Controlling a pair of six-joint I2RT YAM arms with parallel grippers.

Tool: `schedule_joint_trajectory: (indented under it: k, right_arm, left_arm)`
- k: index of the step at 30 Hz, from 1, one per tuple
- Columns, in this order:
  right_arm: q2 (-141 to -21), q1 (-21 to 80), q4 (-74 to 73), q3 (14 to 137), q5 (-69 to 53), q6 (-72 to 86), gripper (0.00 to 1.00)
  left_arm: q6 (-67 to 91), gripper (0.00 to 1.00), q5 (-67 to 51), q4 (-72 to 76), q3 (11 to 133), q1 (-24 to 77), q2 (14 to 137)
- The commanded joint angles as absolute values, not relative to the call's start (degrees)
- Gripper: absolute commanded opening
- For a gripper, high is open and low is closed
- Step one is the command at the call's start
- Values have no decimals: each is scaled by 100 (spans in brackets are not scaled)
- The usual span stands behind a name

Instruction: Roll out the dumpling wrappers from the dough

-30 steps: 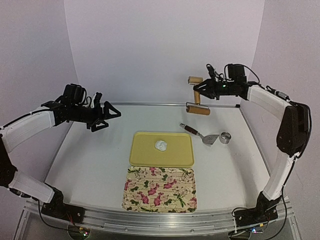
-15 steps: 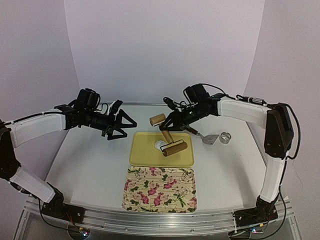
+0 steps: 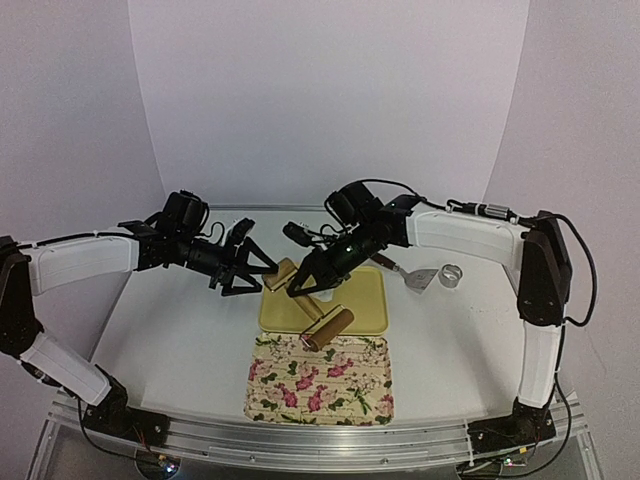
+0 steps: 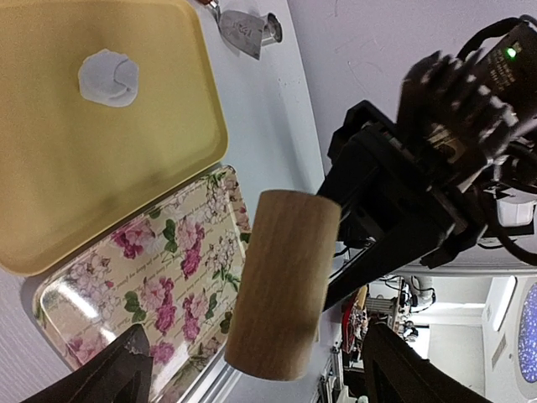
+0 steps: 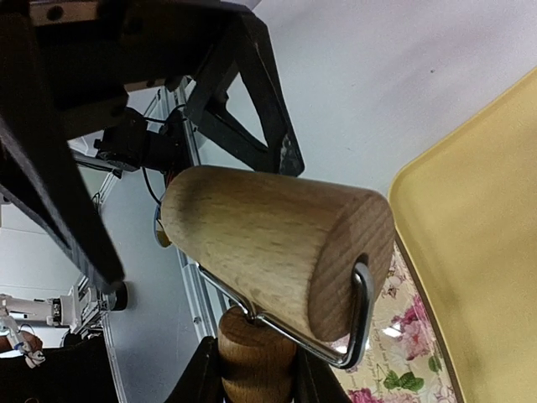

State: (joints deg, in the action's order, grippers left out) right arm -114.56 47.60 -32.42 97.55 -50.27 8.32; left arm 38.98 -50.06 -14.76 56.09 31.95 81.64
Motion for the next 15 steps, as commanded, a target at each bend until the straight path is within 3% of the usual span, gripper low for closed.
schedule_joint_trajectory:
  k: [1, 6, 15]
  right_arm:
    - [-11408, 4844, -3347, 10173, -5061, 608, 0]
    - [-11500, 4936, -3645, 10357, -4960, 410, 0]
    - [-11644, 5009, -4118, 10706, -4743, 119, 0]
  left_arm:
    - [3784, 86, -5342, -1495, 5619, 3301, 8312]
    - [3777, 86, -5379, -1423, 5715, 3417, 8482]
    - [4002, 59, -5331, -1003, 5766, 3474, 8692]
